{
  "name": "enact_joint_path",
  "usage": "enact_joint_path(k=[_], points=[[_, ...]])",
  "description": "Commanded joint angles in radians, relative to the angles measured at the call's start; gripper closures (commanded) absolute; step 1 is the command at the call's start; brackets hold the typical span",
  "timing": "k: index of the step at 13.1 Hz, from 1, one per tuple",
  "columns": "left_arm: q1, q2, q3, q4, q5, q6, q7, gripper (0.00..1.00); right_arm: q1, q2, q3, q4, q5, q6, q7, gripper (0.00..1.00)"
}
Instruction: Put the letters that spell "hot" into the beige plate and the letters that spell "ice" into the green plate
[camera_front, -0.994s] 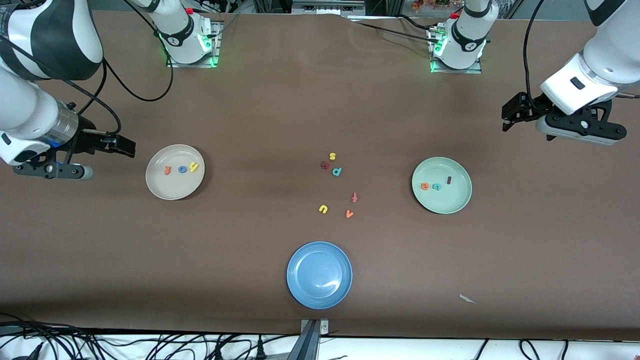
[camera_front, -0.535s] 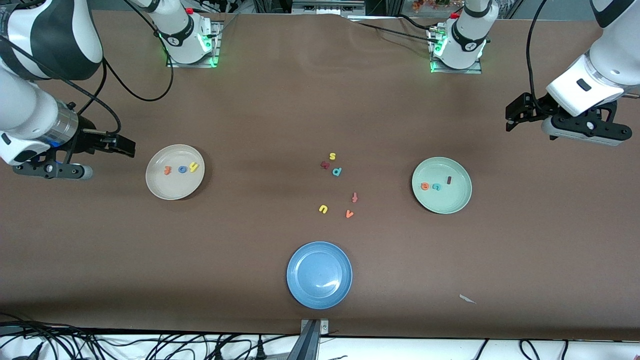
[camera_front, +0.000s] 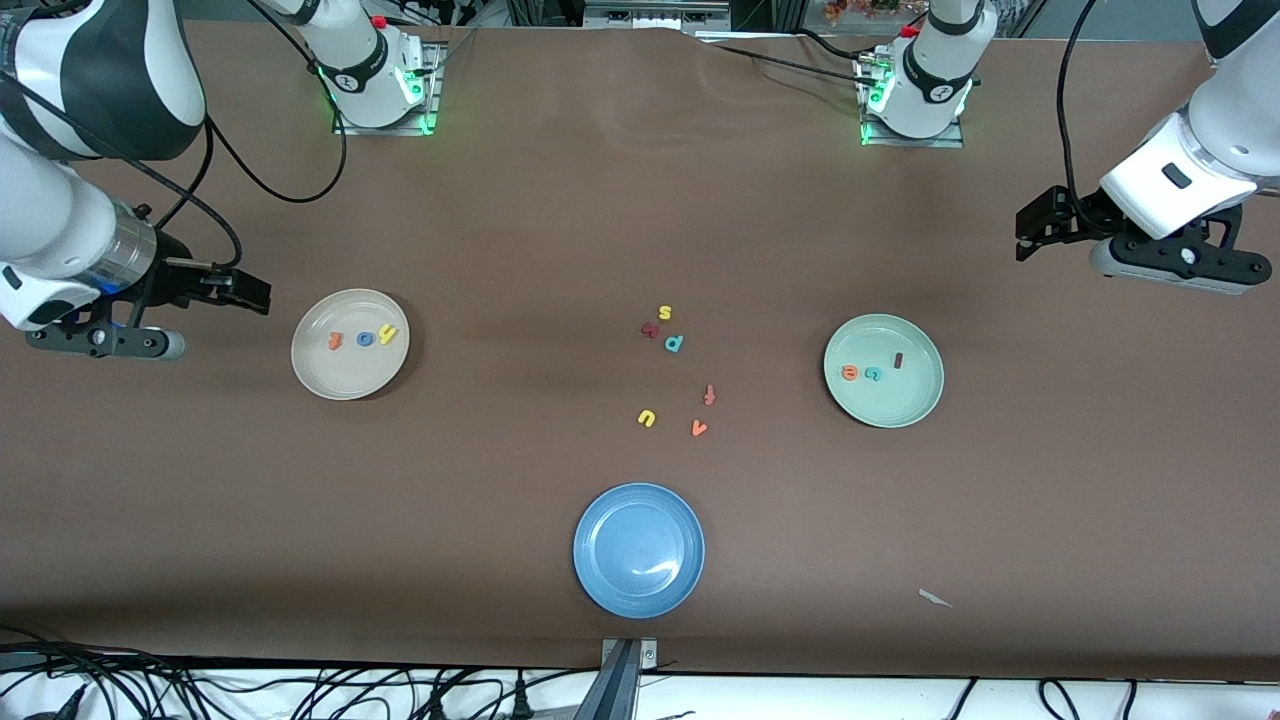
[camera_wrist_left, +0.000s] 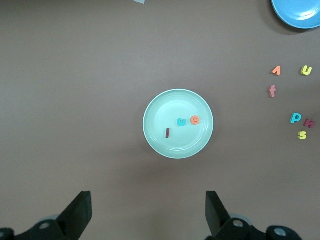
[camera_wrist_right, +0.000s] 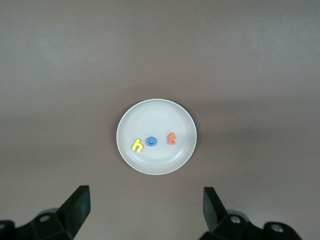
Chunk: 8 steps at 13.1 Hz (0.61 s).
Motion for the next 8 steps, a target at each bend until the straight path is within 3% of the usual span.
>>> enact_joint_path(k=[1,8], points=[[-0.002,0.017,0.005,0.036,-0.025,-0.028,-0.012,0.00,-0.009,-0.021,0.008,-0.007,-0.012,-0.016,-0.012,0.00],[0.000,0.014,0.004,0.036,-0.022,-0.039,-0.011,0.00,-0.009,-0.023,0.009,-0.007,-0.012,-0.016,-0.012,0.00]])
